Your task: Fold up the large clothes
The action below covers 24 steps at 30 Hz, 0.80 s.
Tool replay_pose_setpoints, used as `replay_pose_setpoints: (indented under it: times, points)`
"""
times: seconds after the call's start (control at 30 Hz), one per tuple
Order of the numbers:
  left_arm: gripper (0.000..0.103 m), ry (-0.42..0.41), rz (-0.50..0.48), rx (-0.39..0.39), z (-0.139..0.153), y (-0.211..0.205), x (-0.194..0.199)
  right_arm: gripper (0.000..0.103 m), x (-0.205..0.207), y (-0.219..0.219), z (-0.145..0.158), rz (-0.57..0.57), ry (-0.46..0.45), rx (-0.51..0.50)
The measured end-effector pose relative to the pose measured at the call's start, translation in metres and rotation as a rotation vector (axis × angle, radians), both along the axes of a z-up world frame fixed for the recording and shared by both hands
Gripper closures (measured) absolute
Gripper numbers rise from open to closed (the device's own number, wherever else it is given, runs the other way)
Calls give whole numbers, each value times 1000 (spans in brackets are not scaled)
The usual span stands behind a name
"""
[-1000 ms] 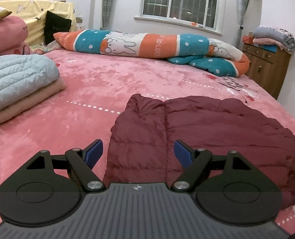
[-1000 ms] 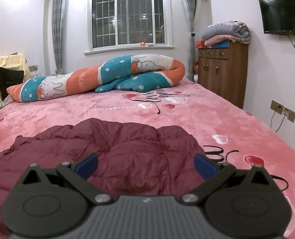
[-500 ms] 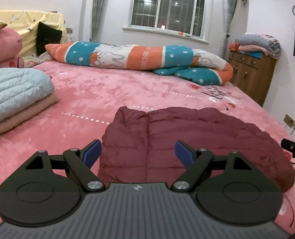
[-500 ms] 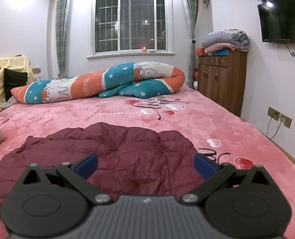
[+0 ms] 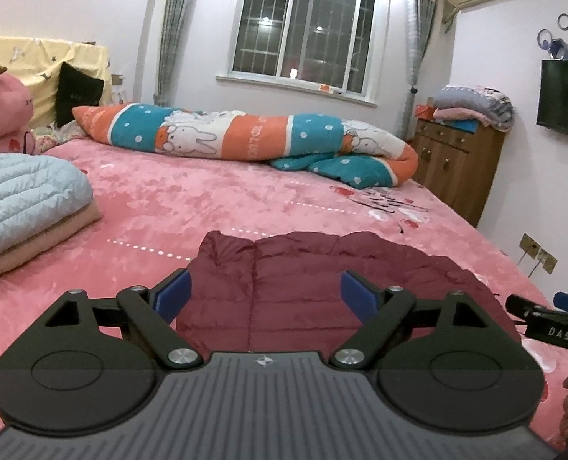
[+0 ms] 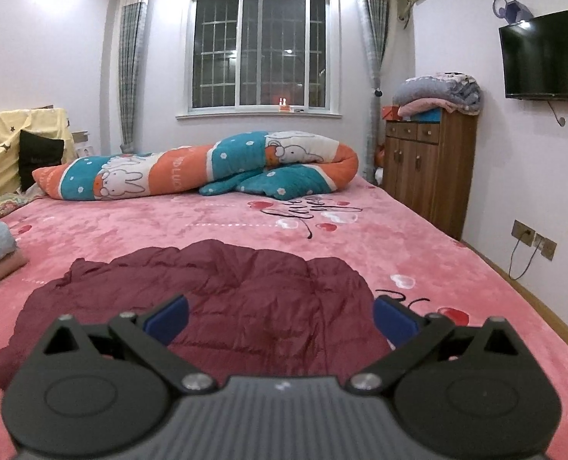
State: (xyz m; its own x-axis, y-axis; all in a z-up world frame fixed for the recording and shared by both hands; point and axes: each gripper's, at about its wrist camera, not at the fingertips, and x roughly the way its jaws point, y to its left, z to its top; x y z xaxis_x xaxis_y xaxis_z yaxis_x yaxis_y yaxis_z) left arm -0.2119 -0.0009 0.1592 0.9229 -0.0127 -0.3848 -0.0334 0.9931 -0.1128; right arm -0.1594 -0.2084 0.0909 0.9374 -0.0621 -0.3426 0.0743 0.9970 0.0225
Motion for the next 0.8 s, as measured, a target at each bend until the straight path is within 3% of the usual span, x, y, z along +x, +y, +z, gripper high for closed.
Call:
replay_pose_setpoints:
  times: [0.3, 0.63, 0.8]
  points:
    - [0, -31, -9, 18, 9, -3, -16, 1, -17, 7, 7, 31, -1, 44]
    - [0, -58, 50, 106, 16, -1, -25, 1, -25, 23, 2, 110, 28, 110]
    - [0, -48, 81, 112, 10, 11, -17, 1, -21, 32, -2, 155, 39, 142]
